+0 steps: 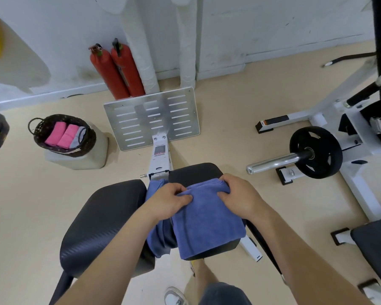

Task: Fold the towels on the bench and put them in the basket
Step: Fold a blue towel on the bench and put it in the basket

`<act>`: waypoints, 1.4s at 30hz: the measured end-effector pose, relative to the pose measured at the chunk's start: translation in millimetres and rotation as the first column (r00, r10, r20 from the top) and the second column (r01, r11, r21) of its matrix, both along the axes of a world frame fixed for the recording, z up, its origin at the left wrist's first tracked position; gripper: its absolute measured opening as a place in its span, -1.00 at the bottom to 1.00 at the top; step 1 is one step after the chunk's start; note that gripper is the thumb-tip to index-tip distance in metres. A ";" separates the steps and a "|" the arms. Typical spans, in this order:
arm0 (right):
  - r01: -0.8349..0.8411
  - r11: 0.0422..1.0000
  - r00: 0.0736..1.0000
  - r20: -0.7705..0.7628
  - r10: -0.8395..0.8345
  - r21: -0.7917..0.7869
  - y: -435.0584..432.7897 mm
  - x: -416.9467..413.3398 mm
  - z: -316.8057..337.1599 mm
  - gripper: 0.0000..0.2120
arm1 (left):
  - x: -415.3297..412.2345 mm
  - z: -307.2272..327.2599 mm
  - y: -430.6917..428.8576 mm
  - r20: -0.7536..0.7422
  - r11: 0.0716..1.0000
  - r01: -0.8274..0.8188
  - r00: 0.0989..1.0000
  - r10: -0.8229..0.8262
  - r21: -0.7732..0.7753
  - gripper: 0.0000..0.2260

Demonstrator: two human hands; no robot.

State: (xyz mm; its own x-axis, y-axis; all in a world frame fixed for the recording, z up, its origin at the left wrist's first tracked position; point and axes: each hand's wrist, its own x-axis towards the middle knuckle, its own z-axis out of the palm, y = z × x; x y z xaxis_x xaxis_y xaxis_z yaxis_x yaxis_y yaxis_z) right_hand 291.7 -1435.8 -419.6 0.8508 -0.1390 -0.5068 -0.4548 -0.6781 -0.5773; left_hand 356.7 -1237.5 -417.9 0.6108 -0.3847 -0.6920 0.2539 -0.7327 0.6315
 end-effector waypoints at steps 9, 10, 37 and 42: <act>-0.219 0.928 0.976 -0.085 0.203 -0.303 2.2 26.0 -6.1 -0.85 | 6.7 -14.8 -5.6 0.182 0.986 0.092 0.976 -0.118 0.142 -0.85; -0.250 0.909 0.968 -0.090 0.233 -0.332 3.4 28.7 -6.7 -0.86 | 8.4 -15.6 -5.8 0.187 0.982 0.108 0.973 -0.136 0.153 -0.85; -0.467 0.872 0.848 -0.356 0.392 -0.151 -9.1 66.4 -26.1 -0.75 | 11.3 -35.7 19.8 0.026 0.990 -0.137 0.990 0.136 0.043 -0.86; -0.496 0.868 0.761 -0.470 0.447 0.021 -13.3 87.9 -21.8 -0.68 | 21.0 -36.8 18.0 -0.163 0.982 -0.177 0.969 0.184 0.058 -0.75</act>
State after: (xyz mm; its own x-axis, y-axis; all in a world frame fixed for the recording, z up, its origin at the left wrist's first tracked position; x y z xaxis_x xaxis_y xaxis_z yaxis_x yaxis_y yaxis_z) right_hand 379.6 -1449.1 -441.3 0.5055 0.1491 -0.8499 -0.2503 -0.9173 -0.3098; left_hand 377.7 -1219.5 -454.7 0.5417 -0.2463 -0.8037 0.4838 -0.6905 0.5377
